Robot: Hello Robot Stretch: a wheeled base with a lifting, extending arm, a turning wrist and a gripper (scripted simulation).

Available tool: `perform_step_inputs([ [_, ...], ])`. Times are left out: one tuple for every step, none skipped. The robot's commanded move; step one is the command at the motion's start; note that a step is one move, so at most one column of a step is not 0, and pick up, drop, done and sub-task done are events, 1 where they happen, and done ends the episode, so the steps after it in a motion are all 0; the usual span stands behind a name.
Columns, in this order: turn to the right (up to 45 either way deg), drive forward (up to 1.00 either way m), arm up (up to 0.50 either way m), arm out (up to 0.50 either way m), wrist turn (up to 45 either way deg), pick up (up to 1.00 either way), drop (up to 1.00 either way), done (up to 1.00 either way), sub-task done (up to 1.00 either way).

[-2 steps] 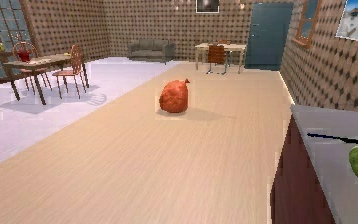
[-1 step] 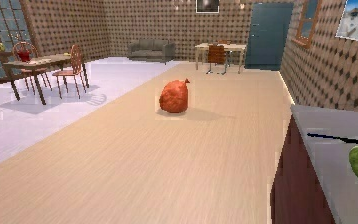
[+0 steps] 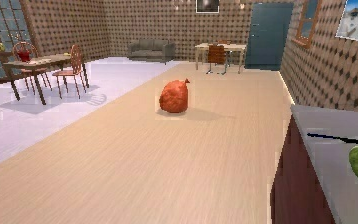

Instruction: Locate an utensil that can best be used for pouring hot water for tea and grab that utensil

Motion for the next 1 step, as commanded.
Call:
perform_step_inputs([
  [0.0, 0.00, 0.00, 0.00, 0.0, 0.00, 0.00, 1.00, 0.00],
])
